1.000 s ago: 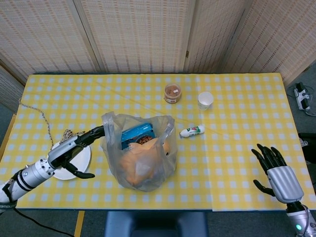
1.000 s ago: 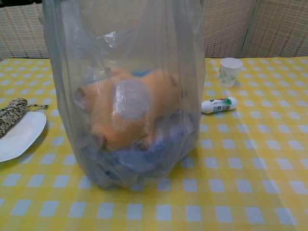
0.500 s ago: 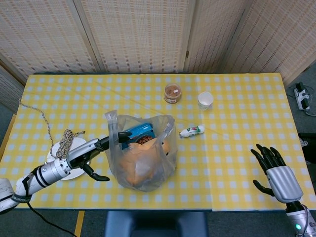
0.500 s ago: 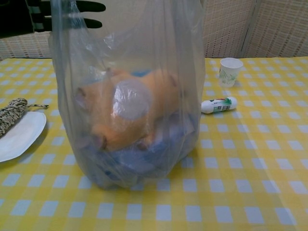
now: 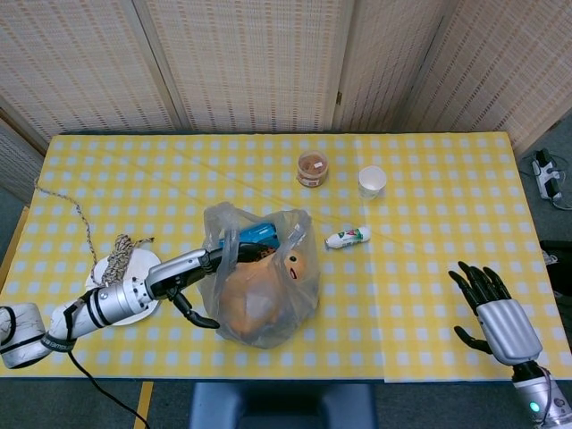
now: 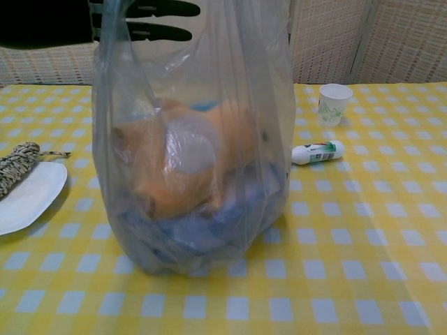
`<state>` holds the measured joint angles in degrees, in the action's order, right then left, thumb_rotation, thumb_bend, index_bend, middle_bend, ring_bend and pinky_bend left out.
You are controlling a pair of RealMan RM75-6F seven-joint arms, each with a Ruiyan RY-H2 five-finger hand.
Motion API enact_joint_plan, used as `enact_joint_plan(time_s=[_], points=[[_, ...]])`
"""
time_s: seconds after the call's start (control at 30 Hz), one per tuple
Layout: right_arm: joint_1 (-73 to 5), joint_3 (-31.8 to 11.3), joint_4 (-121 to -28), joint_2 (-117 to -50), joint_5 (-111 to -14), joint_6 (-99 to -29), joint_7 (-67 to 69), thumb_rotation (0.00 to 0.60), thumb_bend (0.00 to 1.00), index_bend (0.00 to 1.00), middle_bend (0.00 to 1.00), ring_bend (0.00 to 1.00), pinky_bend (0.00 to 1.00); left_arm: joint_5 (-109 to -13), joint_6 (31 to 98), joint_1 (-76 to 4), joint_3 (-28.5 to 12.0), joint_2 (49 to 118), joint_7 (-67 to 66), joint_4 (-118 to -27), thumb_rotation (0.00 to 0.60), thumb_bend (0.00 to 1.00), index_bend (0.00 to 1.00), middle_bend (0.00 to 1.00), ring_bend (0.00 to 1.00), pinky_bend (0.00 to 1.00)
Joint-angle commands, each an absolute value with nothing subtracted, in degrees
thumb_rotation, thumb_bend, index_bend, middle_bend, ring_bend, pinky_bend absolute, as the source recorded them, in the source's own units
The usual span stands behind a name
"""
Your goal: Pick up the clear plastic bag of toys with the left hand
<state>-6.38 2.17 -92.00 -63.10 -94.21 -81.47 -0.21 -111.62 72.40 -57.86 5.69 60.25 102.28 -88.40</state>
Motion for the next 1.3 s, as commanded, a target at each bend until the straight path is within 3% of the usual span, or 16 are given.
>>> enact_joint_plan(time_s=[0.03, 0.43, 0.93, 1.3], points=[[-6.4, 2.3, -92.0, -63.0, -94.3, -81.5, 0.0, 0.600, 0.28, 0.00, 0.00, 0.00, 0.00, -111.4, 71.0, -59.9, 5.5, 60.7, 104.2, -88.8, 0.600, 0.18, 0.00, 0.00, 0.00, 0.02], [-6.9, 3.2, -91.7, -62.5, -95.4, -80.6, 1.5, 0.600, 0.28, 0.00, 0.00, 0.00, 0.00, -107.6, 66.7, -65.2, 3.7, 63.0, 106.9, -88.3, 0.600, 0.18, 0.00, 0.00, 0.00, 0.02], [-6.7, 2.9, -91.4, -62.0, -94.6, -80.8, 2.7, 0.600, 0.28, 0.00, 0.00, 0.00, 0.00, -106.4, 67.3, -69.0, 3.3, 66.3, 117.0, -85.0, 0.600, 0.19, 0.00, 0.00, 0.00, 0.05], [-6.7, 2.8, -91.3, -61.7, -94.3, -80.8, 3.2, 0.600, 0.28, 0.00, 0.00, 0.00, 0.00, -106.0, 65.9, -71.6, 3.6, 68.1, 120.3, -84.0, 0.600, 0.19, 0.00, 0.00, 0.00, 0.12]])
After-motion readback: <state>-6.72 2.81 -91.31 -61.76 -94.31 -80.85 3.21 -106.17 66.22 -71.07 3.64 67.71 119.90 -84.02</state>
